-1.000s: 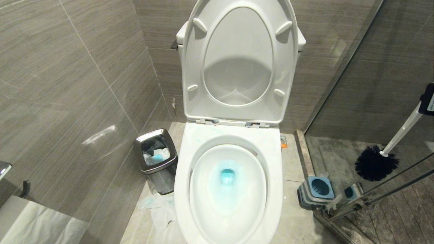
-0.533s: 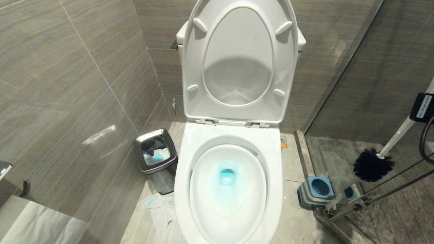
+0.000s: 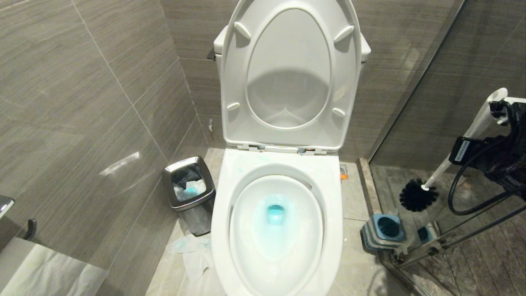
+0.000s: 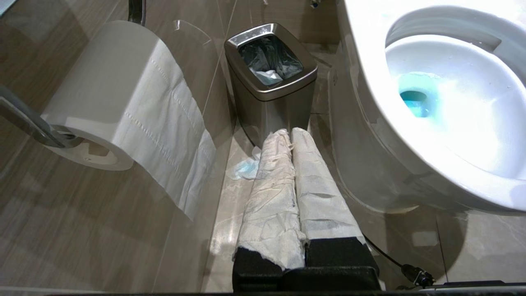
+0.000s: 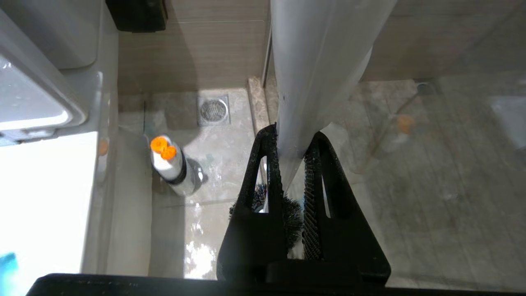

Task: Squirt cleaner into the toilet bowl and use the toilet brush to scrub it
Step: Put the toilet brush back

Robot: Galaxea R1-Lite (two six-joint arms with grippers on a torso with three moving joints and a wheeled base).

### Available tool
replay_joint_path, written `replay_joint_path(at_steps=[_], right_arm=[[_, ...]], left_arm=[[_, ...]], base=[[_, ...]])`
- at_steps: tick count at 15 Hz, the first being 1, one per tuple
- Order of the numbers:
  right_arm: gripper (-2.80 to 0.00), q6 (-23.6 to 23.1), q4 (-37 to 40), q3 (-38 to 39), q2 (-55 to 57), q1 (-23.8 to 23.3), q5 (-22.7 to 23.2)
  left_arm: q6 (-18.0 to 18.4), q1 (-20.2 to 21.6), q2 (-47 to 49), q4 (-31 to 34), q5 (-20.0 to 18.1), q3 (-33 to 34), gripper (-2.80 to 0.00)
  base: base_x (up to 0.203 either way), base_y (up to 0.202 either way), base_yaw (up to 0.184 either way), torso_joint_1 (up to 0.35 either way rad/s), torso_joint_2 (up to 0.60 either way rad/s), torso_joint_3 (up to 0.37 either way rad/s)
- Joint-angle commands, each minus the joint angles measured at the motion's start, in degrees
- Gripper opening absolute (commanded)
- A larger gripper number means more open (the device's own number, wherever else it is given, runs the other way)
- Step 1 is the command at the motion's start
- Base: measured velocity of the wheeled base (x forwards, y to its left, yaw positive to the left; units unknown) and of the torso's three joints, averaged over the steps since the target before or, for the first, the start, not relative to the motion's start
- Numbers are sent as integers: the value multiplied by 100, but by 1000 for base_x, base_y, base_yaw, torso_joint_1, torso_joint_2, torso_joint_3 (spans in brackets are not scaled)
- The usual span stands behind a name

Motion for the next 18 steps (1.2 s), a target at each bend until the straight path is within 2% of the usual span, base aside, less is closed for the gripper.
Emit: replay_joint_path(at_steps=[1,5,13,16,18], right_arm=[[-280,-37,-927,200,795,-44,5],[-280,-358,-2895,841,1758,-224,16],[-280,-337,-4642,1681,2843,-246,5],[-280,-275,-4754,1790,3080,-254,7],[-280,-72,-4757,1783,3253,-285,-1]], left_arm=[[0,2,2,-1,-1,2,-280],[0,2,2,-1,-1,6,-280],[0,2,2,-1,-1,2,-280],[0,2,2,-1,-3,7,-280],[0,2,2,-1,-10,0,-280]], base=[[0,0,0,0,0,0],[0,0,0,0,0,0],[0,0,0,0,0,0],[0,0,0,0,0,0],[0,0,0,0,0,0]])
